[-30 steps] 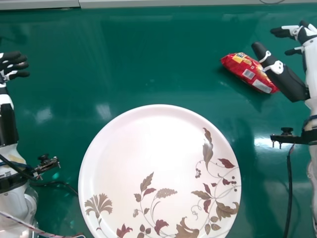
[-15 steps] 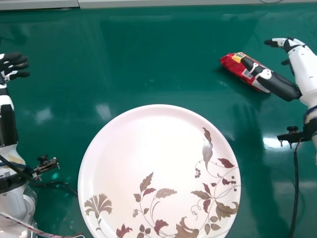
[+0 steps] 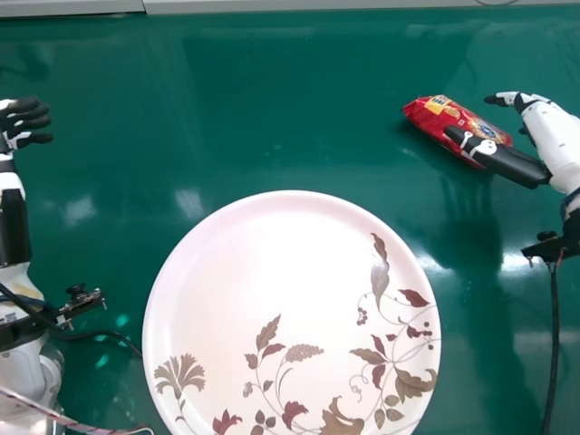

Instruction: Pick up biscuit and place it in the plate

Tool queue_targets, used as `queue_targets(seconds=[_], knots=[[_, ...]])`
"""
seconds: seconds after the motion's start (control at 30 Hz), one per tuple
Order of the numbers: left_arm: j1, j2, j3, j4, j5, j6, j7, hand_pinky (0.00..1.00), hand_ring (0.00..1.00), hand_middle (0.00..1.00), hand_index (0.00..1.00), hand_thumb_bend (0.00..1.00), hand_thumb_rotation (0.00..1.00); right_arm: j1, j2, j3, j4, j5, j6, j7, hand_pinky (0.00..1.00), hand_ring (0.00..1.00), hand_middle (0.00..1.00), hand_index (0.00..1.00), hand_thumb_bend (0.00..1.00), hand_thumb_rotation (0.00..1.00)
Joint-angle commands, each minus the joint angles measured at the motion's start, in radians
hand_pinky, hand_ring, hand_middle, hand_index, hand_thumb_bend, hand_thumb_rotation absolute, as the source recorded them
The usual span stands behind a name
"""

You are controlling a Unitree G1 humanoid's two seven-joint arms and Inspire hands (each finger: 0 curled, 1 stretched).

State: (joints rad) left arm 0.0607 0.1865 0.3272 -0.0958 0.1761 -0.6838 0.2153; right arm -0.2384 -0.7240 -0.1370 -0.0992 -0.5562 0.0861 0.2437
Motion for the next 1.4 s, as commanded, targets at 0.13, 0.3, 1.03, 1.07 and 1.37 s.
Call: queue_targets(seconds=[0.13, 0.3, 1.03, 1.07, 1.37], knots=[[0.036, -0.001, 0.006, 0.021, 0.004, -0.008, -0.003, 0.55, 0.65, 0.67, 0.68, 0.35, 0.61, -0.048, -0.043, 0.042, 0.075, 0.006, -0.023, 0.031, 0.77, 0.89, 0.93, 0.91, 1.0, 0.55], [0.034, 0.001, 0.006, 0.021, 0.004, -0.009, -0.003, 0.55, 0.65, 0.67, 0.68, 0.34, 0.6, -0.083, -0.065, 0.078, 0.131, -0.014, -0.031, 0.039, 0.77, 0.89, 0.92, 0.9, 1.0, 0.58], [0.038, -0.003, 0.005, 0.013, 0.005, 0.002, -0.002, 0.54, 0.65, 0.67, 0.68, 0.35, 0.61, -0.244, -0.118, 0.191, 0.294, -0.062, -0.008, 0.112, 0.73, 0.89, 0.95, 0.92, 1.0, 0.57], [0.039, -0.005, 0.004, 0.01, 0.001, 0.006, -0.004, 0.55, 0.65, 0.67, 0.68, 0.35, 0.61, -0.253, -0.121, 0.199, 0.299, -0.068, -0.005, 0.119, 0.74, 0.9, 0.95, 0.92, 1.0, 0.57], [0.038, -0.002, 0.003, 0.013, 0.007, -0.001, -0.003, 0.55, 0.66, 0.68, 0.69, 0.34, 0.61, -0.341, -0.139, 0.264, 0.423, -0.102, -0.052, 0.127, 0.72, 0.89, 0.95, 0.91, 1.0, 0.58]])
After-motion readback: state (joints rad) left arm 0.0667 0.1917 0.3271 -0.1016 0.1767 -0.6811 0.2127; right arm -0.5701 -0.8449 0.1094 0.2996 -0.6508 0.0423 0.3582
